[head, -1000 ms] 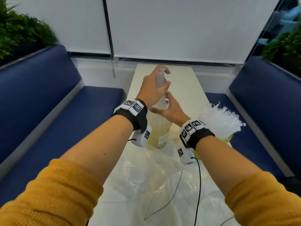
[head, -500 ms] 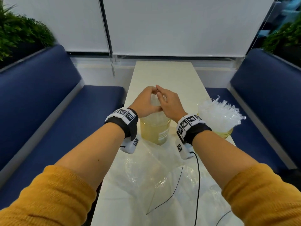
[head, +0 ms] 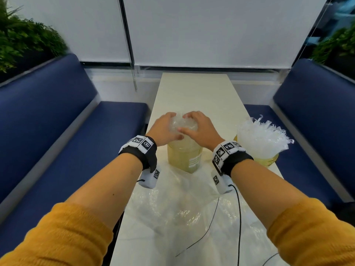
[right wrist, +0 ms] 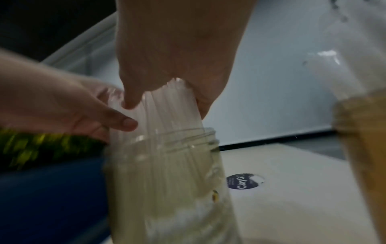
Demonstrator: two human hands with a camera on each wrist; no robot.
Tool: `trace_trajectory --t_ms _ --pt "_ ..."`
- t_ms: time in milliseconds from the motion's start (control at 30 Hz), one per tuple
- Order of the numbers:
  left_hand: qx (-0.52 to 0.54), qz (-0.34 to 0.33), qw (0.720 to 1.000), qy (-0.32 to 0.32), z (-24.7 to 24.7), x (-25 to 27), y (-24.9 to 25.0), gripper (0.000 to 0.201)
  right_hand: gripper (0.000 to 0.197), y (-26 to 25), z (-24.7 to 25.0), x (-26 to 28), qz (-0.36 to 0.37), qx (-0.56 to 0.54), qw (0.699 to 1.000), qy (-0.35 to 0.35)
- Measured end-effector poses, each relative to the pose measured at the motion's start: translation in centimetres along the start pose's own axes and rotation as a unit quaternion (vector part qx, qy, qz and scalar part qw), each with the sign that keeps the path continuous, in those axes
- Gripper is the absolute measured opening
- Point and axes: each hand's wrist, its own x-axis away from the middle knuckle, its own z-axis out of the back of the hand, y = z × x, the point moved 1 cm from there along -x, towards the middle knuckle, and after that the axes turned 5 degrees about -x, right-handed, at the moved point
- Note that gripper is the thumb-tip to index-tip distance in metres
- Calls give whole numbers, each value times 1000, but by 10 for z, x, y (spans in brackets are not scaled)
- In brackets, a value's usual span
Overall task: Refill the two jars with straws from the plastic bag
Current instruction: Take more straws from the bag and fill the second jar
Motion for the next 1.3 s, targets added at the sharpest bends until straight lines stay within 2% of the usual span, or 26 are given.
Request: trace_trajectory --t_ms 33,100,200,233,300,367,400,433,467,500,533,600,633,667,733,767,800,867,900,967,1000,1033,1100,1133,1233,1300 --pt "19 -5 999 29 3 -1 -1 97 47 0 2 -2 19 7 999 34" --pt "30 -25 999 34 8 -2 -1 104 50 -2 4 -4 45 52 997 42" --pt "-50 -59 994 -83 0 1 3 112 53 -2 -6 2 23 90 994 -58" --pt "-57 -66 991 -99 -3 2 3 111 49 -2 -7 4 17 78 995 -55" --pt "-19 -75 995 -66 -2 1 2 114 44 -5 -4 2 25 53 998 26" --pt "11 -82 997 -9 0 1 -1 130 51 -8 1 -3 35 83 993 80" --pt "-3 -89 996 -3 -2 0 -1 137 59 -9 1 -3 34 120 990 59" --pt "-30 -98 995 -19 -6 0 -1 141 66 -9 -3 -2 22 170 985 8" --pt "-53 -110 992 -41 -10 0 0 142 72 -9 -8 1 0 213 976 -48" --pt "-60 -115 990 -51 -13 -1 1 141 75 -9 -10 4 -25 233 969 -74" --pt "-50 -108 992 -43 -13 -2 0 140 78 -10 -11 5 -41 233 970 -63" --pt "-28 -96 995 27 -9 -4 0 134 78 -16 -6 4 -36 193 980 22" --pt "-35 -96 994 49 -7 -3 1 131 76 -18 -5 5 -37 188 981 44" --pt "-51 -97 993 40 -5 -3 1 130 74 -20 -5 6 -44 195 979 26" --pt "-88 -94 991 -31 -8 2 3 130 73 -20 -10 13 -77 221 970 -67" --pt "-98 -85 991 -44 -9 4 4 130 72 -21 -10 14 -88 221 967 -86" --pt "-104 -75 991 -31 -9 8 6 128 72 -25 -5 15 -92 207 971 -79" --pt "-128 -76 988 51 1 26 17 113 73 -42 17 18 -89 168 981 -32" --pt "-142 -93 981 96 5 42 25 98 73 -55 31 22 -89 157 983 -18" --pt "-147 -137 967 158 7 83 45 52 63 -81 64 37 -103 127 986 -23" --pt "-151 -142 965 160 3 107 55 33 52 -93 80 48 -107 108 988 -31" --pt "-164 -134 968 138 -4 130 63 27 40 -104 95 59 -112 90 989 -42" --pt "-209 -97 972 48 -28 176 70 45 29 -116 115 87 -144 110 978 -107" --pt "-240 -85 967 -3 -43 197 69 55 27 -113 121 101 -164 157 960 -161" --pt "-309 -81 940 -118 -84 251 48 87 16 -81 139 152 -224 277 879 -318" --pt "-352 -95 922 -131 -102 273 24 109 46 -58 156 189 -246 326 835 -368"
